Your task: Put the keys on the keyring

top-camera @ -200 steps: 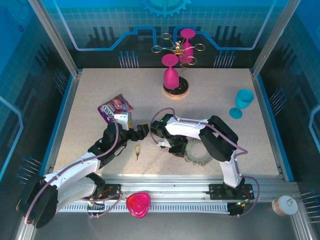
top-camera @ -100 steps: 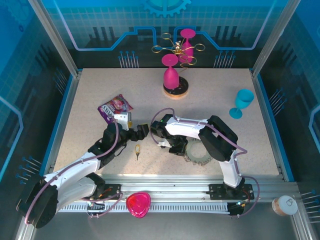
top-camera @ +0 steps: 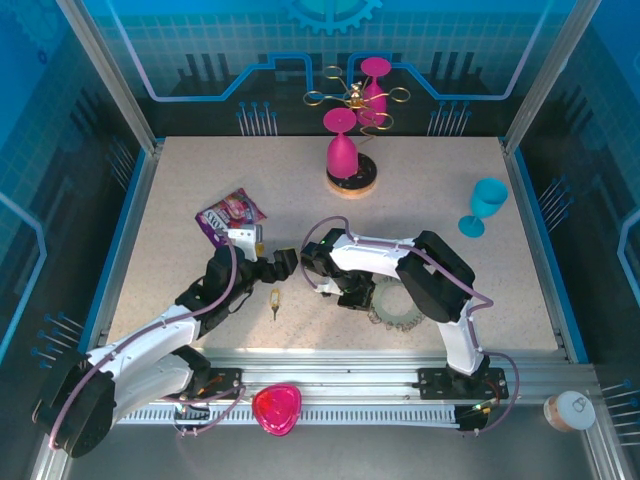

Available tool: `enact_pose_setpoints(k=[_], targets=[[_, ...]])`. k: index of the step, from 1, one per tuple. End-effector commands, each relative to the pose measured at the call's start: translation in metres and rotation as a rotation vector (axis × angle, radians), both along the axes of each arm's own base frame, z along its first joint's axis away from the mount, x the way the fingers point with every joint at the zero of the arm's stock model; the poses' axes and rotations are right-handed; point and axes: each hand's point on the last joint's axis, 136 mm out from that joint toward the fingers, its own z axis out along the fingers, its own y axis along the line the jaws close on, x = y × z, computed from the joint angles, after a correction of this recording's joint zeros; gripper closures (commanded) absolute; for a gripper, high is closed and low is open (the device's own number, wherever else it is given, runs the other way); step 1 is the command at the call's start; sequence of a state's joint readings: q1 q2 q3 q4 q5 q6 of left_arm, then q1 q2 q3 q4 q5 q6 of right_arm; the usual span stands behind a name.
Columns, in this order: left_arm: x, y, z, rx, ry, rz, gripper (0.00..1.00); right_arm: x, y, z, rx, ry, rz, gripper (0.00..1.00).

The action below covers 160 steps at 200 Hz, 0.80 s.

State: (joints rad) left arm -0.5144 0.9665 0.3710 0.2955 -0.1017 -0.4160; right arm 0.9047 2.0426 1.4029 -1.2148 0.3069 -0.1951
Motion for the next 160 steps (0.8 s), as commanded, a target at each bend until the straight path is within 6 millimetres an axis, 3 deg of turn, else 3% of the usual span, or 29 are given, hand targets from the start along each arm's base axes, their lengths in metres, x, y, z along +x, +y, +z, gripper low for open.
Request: enact_pose_setpoints(k=[1,24,60,71,124,160], targets=[[-0.001,0.002,0.001,0.015,-0.016,0.008,0.02,-0.003,0.001,0.001,-0.013,0.017,0.001,0.83],[-0.001,0.002,0.001,0.015,-0.016,0.007,0.02,-0.002,0.001,0.002,-0.009,0.017,-0.002,0.85],[-0.001,0.002,0.003,0.016,-0.021,0.007,0.02,-0.003,0.002,0.005,0.017,0.022,-0.019,1.00],[-0.001,0.002,0.004,0.021,-0.021,0.005,0.02,-0.003,0.004,0.008,0.042,0.017,-0.032,1.00],[-0.002,-0.002,0.022,0.073,-0.094,-0.054,0.03,0.005,0.012,0.042,0.272,-0.071,-0.119,1.00],[-0.005,-0.024,0.039,0.163,-0.194,-0.228,0.15,0.009,0.025,0.069,0.470,-0.115,-0.146,1.00]])
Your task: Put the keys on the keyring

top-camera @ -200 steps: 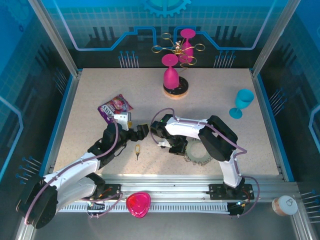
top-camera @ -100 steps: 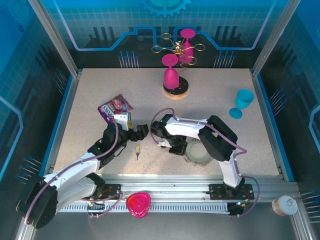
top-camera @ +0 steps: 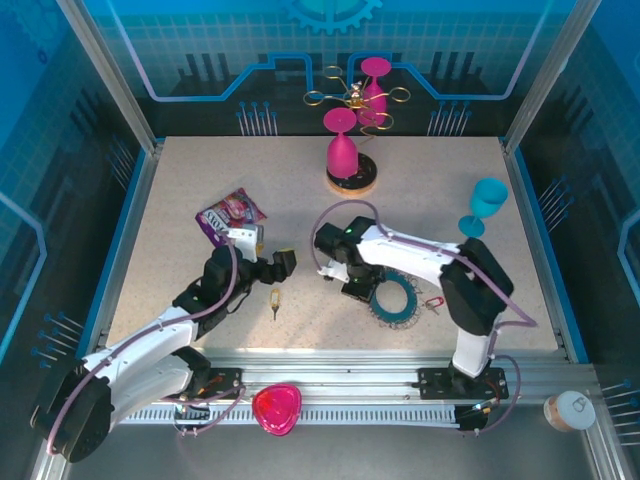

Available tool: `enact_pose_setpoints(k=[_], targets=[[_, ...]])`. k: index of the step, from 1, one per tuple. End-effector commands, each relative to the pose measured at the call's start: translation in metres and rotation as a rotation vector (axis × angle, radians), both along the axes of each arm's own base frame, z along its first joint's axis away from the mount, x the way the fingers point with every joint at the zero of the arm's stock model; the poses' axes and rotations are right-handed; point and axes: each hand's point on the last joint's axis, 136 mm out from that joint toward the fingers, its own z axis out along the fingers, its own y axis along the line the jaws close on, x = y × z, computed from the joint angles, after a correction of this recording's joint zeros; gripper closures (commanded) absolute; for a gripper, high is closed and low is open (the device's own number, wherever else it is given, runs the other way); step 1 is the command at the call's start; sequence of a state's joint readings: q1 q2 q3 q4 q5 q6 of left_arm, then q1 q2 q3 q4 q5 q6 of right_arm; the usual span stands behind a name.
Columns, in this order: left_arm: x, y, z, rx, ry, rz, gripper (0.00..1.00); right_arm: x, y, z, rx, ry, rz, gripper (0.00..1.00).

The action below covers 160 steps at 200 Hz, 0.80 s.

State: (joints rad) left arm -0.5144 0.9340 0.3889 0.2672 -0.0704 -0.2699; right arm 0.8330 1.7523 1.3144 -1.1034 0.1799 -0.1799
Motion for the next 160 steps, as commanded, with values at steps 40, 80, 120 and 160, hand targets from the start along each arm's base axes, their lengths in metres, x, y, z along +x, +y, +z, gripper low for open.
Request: enact_pose_setpoints(k=[40,80,120,160], targets=[[-0.016,-0.058,0.033,0.088,-0.142,-0.411,0.29,0.009,0.026,0.043,0.353,-0.057,-0.026,1.00],[-0.046,-0.095,0.037,0.125,-0.164,-0.768,0.41,0.012,0.036,0.071,0.558,-0.090,0.007,1.00],[-0.055,-0.113,0.035,0.118,-0.187,-0.944,0.55,0.014,0.044,0.086,0.661,-0.109,0.063,1.00],[-0.058,-0.124,0.029,0.087,-0.163,-1.041,0.62,0.010,0.056,0.094,0.746,-0.086,0.091,1.00]])
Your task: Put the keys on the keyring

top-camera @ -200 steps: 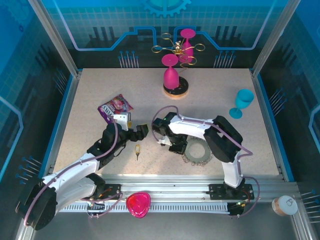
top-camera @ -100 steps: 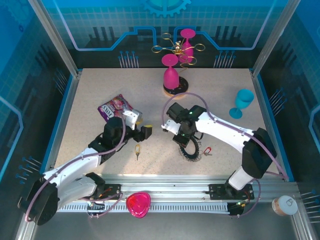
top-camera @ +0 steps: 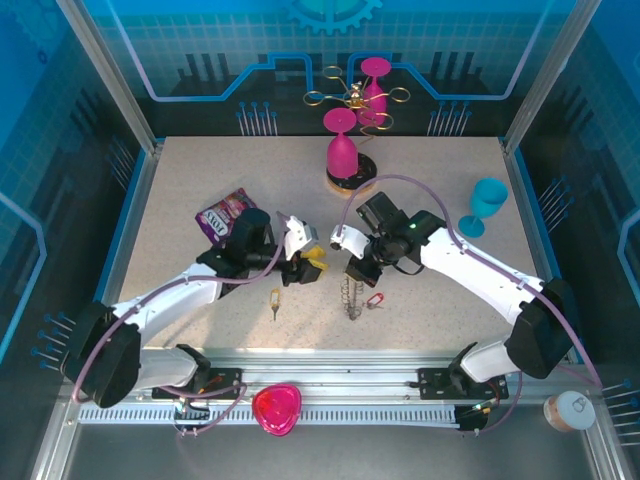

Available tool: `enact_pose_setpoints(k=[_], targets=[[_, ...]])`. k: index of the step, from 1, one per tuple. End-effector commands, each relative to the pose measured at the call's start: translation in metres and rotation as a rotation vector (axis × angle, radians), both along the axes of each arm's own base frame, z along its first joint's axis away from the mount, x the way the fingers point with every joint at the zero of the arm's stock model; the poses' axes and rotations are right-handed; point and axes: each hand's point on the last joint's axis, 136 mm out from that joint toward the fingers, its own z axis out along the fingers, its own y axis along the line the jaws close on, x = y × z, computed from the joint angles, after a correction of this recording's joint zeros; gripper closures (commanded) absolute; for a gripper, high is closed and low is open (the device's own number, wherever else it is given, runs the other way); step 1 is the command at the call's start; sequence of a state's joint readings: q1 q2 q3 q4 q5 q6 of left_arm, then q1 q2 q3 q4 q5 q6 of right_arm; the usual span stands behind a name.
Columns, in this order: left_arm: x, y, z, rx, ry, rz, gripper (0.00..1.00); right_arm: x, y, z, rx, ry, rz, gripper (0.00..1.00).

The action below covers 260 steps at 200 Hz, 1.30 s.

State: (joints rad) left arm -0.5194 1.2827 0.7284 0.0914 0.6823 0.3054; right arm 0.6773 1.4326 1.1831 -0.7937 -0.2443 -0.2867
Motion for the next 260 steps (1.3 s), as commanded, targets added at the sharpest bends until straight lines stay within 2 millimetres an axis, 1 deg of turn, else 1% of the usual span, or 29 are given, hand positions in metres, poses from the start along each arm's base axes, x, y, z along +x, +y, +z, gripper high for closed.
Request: enact_pose_setpoints(k=[1,30,67,97,117,175,199,210,224,260], targets=[[-0.017,-0.011,0.007,-0.034,-0.011,-0.147,0.63,-0.003,0.013,0.013,0.108,-0.009,0.058,1.00],[-0.021,-0.012,0.000,-0.035,-0.013,-0.184,0.66,-0.005,0.014,0.011,0.108,0.006,0.075,1.00],[-0.022,-0.012,-0.010,-0.016,-0.013,-0.205,0.68,-0.008,0.019,0.017,0.140,0.006,0.096,1.00],[-0.024,-0.013,-0.012,-0.011,-0.023,-0.228,0.69,-0.010,0.021,0.021,0.160,0.006,0.115,1.00],[-0.021,-0.013,-0.014,-0.004,-0.025,-0.227,0.72,-0.011,0.023,0.023,0.165,0.007,0.124,1.00],[-0.025,-0.016,-0.011,-0.020,-0.021,-0.264,0.73,-0.009,0.028,0.024,0.159,0.005,0.141,1.00],[-0.025,-0.016,-0.014,-0.015,-0.015,-0.266,0.74,-0.009,0.032,0.026,0.165,0.001,0.152,1.00],[-0.024,-0.017,-0.015,-0.015,-0.013,-0.267,0.76,-0.009,0.033,0.027,0.169,0.001,0.155,1.00],[-0.024,-0.018,-0.013,-0.022,-0.014,-0.270,0.77,-0.010,0.035,0.028,0.173,0.002,0.160,1.00],[-0.024,-0.020,-0.008,-0.054,-0.025,-0.272,0.78,-0.011,0.038,0.027,0.186,0.011,0.163,1.00]])
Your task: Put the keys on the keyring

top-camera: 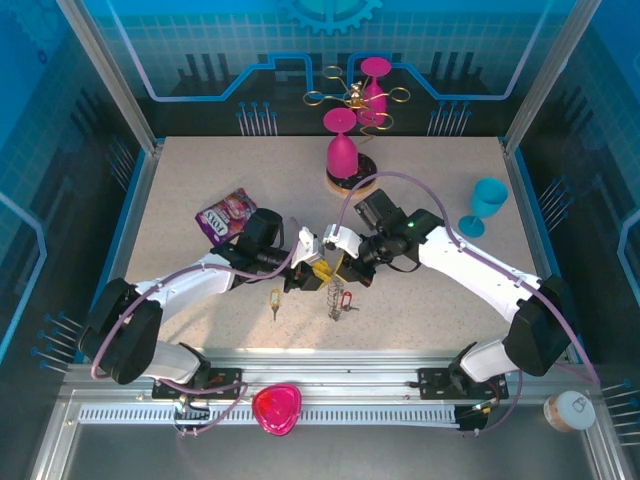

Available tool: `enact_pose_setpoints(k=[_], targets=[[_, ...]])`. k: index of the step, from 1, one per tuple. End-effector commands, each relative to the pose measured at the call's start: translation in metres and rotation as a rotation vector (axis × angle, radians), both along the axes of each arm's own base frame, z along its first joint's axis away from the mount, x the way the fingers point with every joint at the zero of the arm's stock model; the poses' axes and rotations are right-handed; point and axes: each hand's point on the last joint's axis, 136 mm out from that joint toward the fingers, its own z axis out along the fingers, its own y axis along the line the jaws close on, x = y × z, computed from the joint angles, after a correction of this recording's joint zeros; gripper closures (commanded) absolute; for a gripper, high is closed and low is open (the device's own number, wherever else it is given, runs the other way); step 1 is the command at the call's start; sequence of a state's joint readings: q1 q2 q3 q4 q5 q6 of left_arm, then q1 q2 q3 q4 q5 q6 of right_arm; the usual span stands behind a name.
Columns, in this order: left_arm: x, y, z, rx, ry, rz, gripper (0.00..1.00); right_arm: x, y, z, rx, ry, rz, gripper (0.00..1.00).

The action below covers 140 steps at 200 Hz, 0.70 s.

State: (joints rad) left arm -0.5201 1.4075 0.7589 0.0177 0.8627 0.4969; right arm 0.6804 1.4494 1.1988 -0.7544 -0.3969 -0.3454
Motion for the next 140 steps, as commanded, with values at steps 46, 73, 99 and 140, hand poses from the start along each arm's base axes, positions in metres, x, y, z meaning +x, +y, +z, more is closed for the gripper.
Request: enact_pose_setpoints(k=[46,73,99,140], targets=[[-0.004,-0.008,0.024,-0.093,-0.054,-0.052,0.88,-0.003,0.016,0.011,0.071,-0.004,0.049,1.00],[-0.006,-0.008,0.027,-0.105,-0.063,-0.053,0.93,-0.005,0.016,0.012,0.076,0.000,0.054,1.00],[-0.007,-0.008,0.033,-0.131,-0.079,-0.048,1.00,-0.007,0.015,0.014,0.084,-0.001,0.051,1.00],[-0.007,-0.007,0.041,-0.208,-0.067,-0.004,1.00,-0.002,0.011,0.027,0.144,-0.046,0.000,0.79]])
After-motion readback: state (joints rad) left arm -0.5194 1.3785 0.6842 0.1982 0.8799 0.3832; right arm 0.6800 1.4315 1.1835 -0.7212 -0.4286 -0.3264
